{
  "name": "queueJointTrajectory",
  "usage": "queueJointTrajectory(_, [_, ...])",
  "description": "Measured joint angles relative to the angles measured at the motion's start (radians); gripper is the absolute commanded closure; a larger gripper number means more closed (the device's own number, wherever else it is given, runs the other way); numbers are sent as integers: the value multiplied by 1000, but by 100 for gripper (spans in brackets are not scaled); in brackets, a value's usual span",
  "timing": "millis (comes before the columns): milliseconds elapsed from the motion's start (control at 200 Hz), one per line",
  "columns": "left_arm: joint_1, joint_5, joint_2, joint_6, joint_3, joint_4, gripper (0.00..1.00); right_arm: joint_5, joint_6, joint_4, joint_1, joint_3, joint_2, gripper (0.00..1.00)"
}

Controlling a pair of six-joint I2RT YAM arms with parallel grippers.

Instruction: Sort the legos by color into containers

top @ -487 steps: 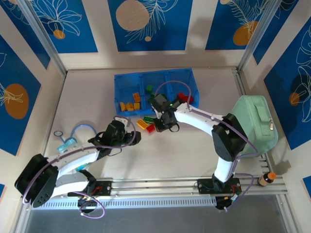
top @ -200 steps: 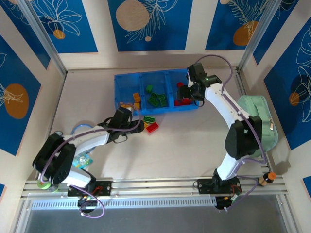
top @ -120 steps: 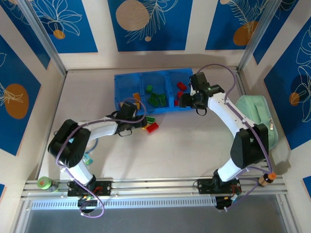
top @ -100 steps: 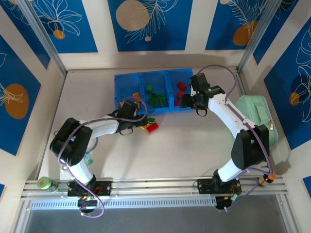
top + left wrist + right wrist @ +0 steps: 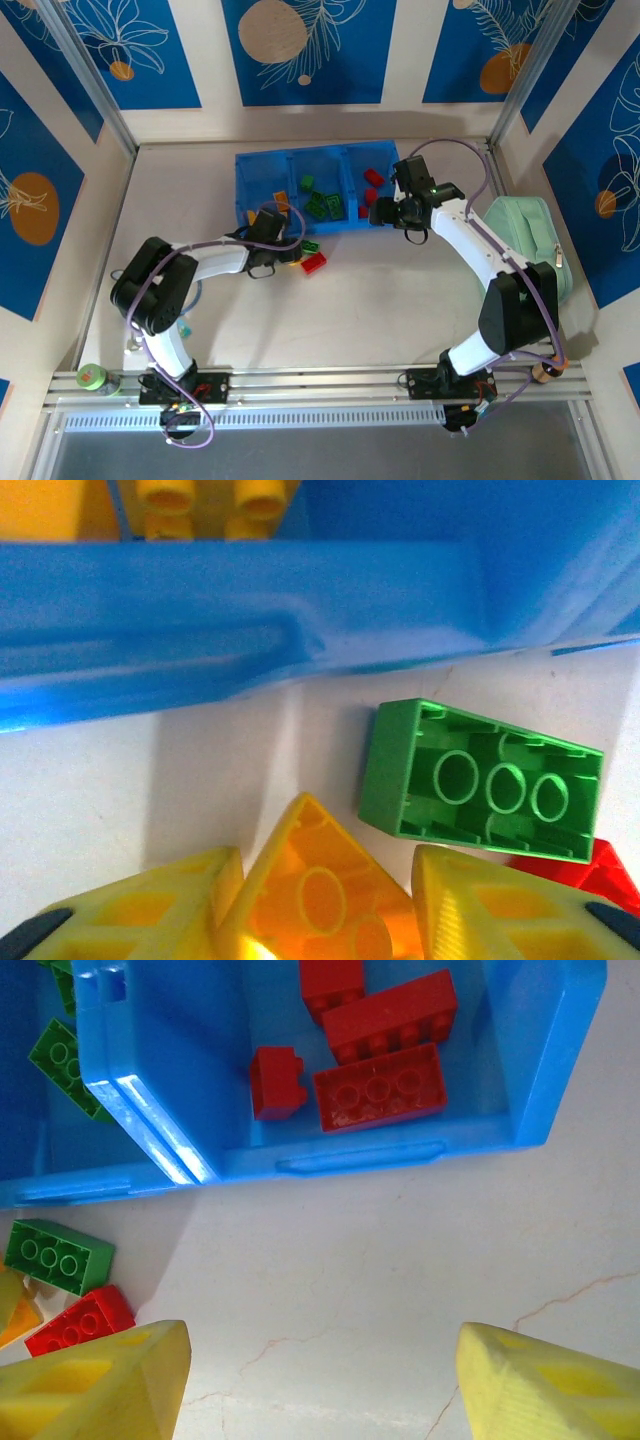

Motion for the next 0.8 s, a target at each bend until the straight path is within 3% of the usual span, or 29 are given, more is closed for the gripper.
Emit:
queueJointTrajectory(360, [-4, -34, -71, 2, -61, -24, 80, -2, 22, 5, 10, -28, -19, 29])
queueJointTrajectory(600, [-5, -90, -257, 24, -60, -126, 80, -2, 37, 23, 34, -61, -39, 30])
queueJointTrajectory(800, [47, -121, -280, 91, 97, -197, 80, -2, 55, 32, 65, -105, -46, 30])
